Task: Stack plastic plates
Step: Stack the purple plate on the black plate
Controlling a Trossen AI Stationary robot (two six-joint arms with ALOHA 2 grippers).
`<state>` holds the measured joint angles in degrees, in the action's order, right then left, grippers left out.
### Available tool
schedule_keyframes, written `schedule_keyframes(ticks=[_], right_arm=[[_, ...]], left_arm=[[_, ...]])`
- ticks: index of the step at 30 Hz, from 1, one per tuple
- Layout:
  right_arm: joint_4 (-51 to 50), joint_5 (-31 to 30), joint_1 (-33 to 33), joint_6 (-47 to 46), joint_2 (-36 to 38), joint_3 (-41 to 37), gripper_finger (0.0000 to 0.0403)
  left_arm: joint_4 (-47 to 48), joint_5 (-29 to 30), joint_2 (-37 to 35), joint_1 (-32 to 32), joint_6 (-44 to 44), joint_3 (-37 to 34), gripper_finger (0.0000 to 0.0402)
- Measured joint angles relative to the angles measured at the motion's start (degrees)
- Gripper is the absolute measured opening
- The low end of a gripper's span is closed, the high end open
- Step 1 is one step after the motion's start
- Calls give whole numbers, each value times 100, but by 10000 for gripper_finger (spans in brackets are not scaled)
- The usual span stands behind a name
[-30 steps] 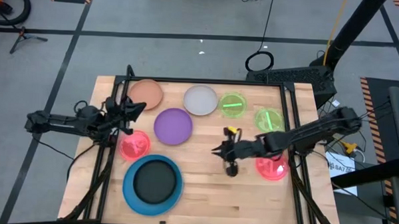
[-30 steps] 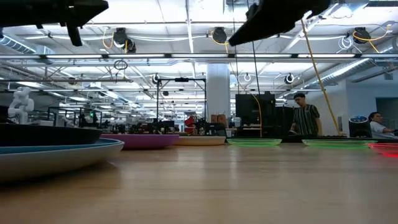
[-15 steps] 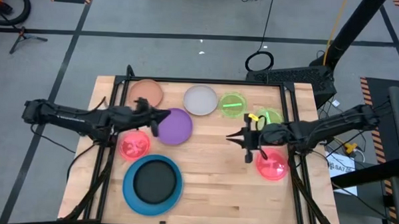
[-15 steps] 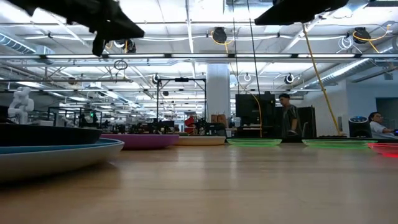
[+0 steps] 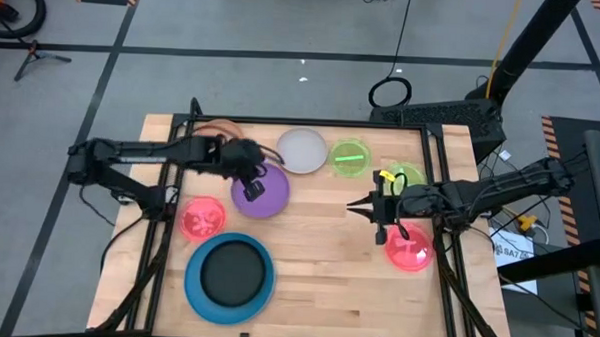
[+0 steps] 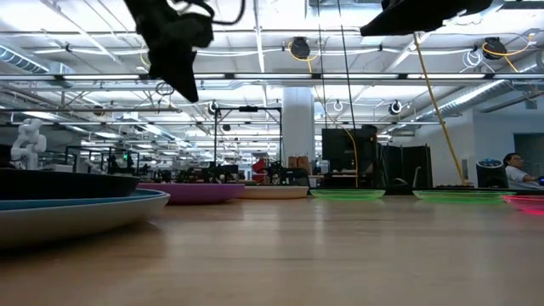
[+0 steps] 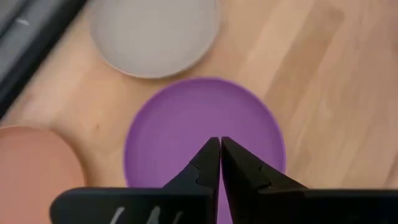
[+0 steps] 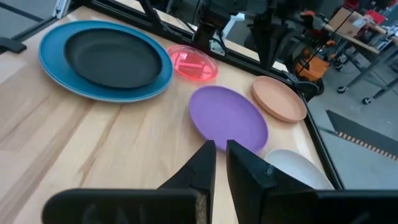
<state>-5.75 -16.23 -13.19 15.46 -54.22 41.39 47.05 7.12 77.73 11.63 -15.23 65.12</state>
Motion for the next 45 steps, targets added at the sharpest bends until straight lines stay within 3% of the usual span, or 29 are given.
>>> schedule_keyframes(ticks=[3, 6, 13, 22, 25, 35, 45], right_arm=[[-7, 1, 0, -1, 0, 0, 31], [-82, 3, -2, -46, 0, 0, 31], [-303, 3, -2, -235, -2, 1, 31], [-359, 4, -2, -377, 0, 2, 31], [-378, 4, -2, -410, 0, 2, 31], [-398, 4, -4, -409, 0, 2, 31], [-451, 4, -4, -432, 0, 2, 31]], left_arm=[[78, -588, 396, 475, 1057, 178, 23], [114, -806, 763, 841, 2229, 190, 23], [58, -1159, 1529, 1696, 3290, 194, 23], [46, -1310, 1896, 2209, 3497, 194, 28], [6, -1310, 1947, 2267, 3492, 194, 55], [-180, -1264, 1945, 2276, 3357, 194, 206], [-411, -1262, 1945, 2276, 3331, 192, 218]])
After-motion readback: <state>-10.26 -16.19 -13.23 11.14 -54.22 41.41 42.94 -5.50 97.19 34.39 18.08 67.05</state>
